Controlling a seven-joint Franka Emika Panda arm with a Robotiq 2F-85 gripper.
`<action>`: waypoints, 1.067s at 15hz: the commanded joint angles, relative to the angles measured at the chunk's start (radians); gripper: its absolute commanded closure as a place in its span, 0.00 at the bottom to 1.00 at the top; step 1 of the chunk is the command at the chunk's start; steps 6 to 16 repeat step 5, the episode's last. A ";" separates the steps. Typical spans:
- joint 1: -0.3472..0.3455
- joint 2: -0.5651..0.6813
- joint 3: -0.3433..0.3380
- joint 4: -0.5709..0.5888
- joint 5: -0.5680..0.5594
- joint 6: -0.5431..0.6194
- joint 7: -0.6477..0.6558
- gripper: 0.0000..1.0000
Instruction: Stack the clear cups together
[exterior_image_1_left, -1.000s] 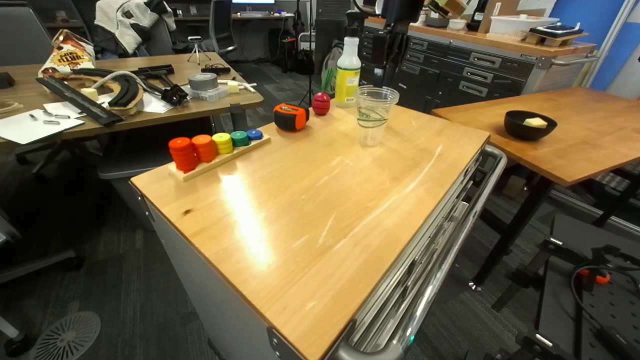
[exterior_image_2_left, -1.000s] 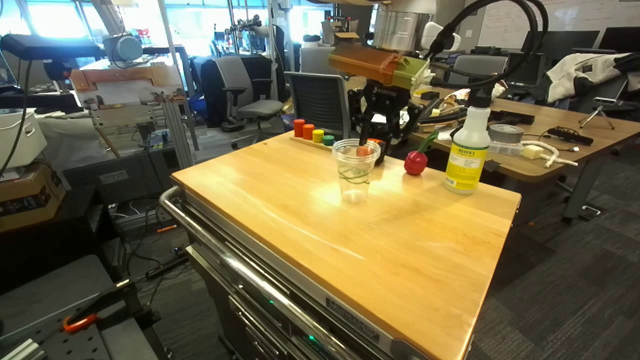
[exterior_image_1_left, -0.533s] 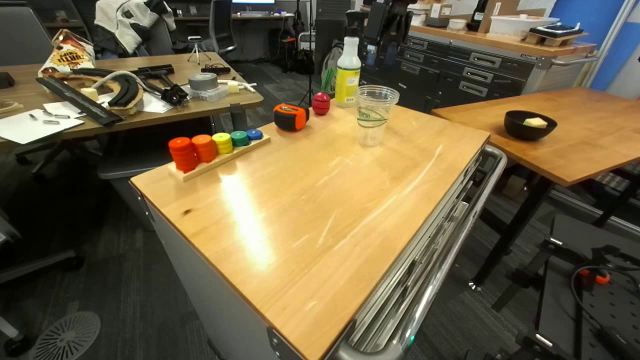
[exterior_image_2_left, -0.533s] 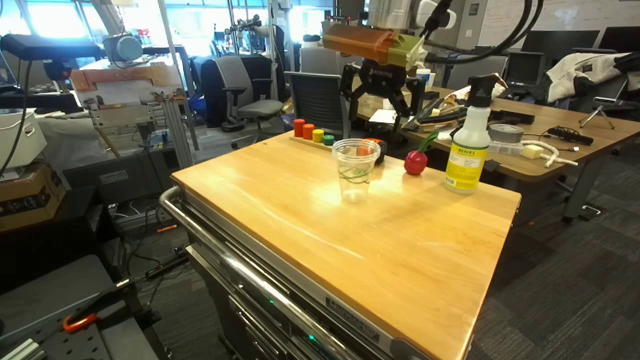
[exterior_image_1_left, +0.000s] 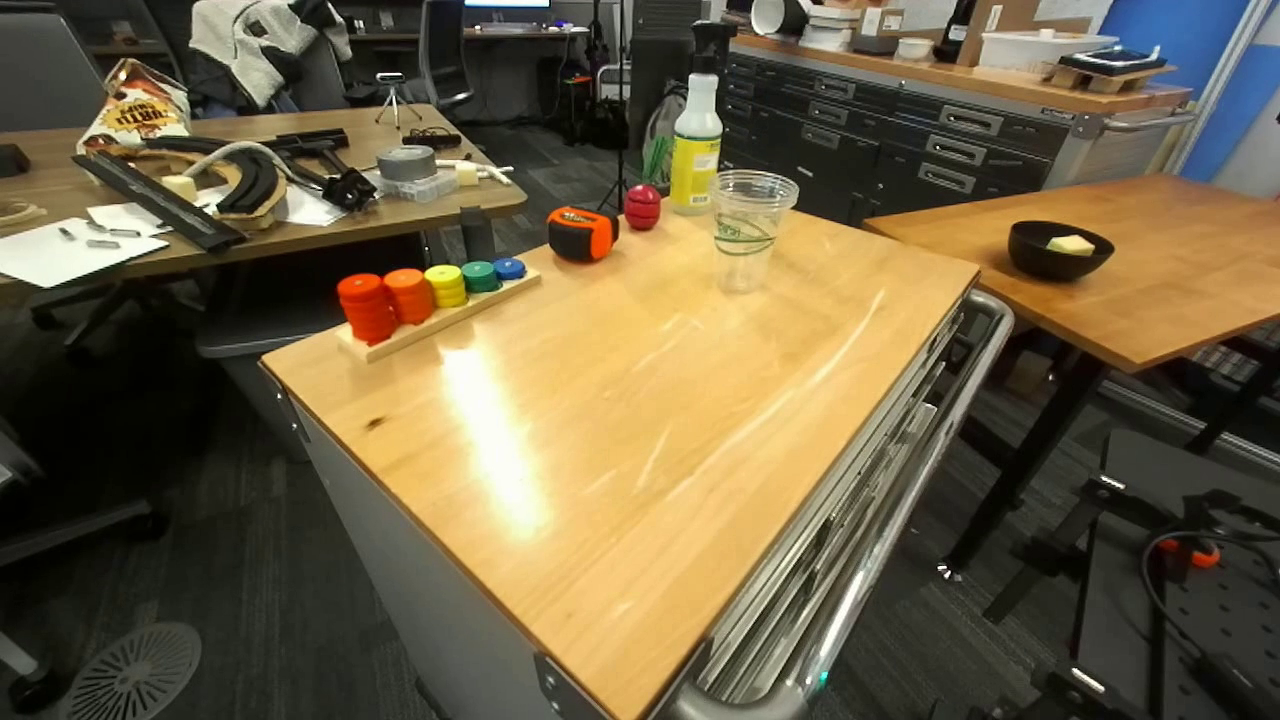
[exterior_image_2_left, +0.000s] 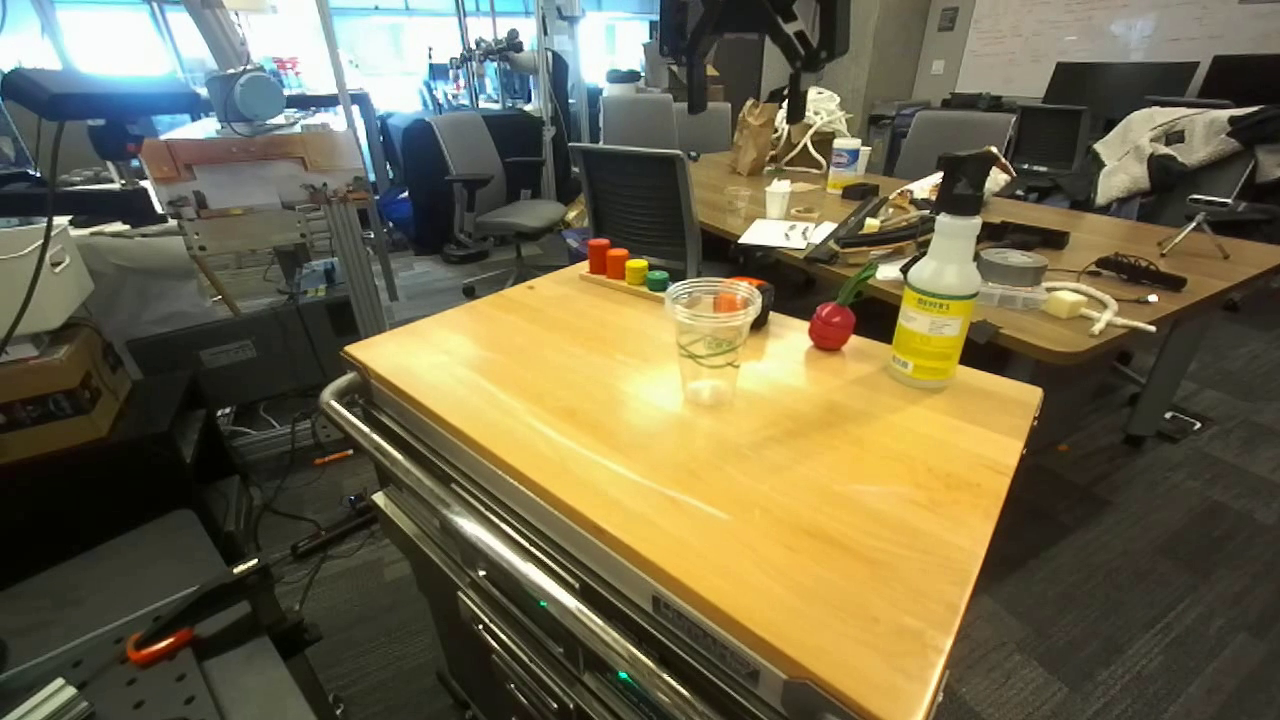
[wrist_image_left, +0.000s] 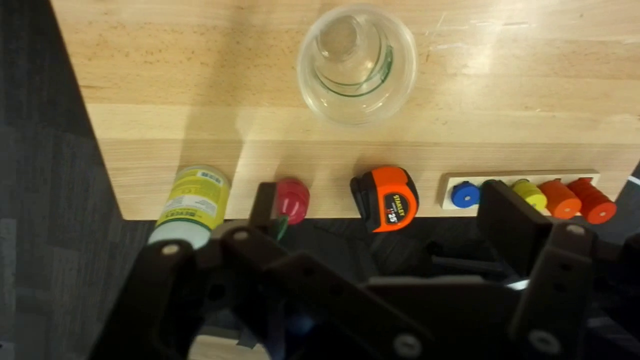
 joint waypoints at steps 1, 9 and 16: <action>0.011 -0.009 -0.018 0.001 -0.036 -0.014 0.023 0.00; 0.008 -0.013 -0.033 -0.005 -0.073 -0.024 0.045 0.00; 0.008 -0.013 -0.033 -0.005 -0.073 -0.024 0.045 0.00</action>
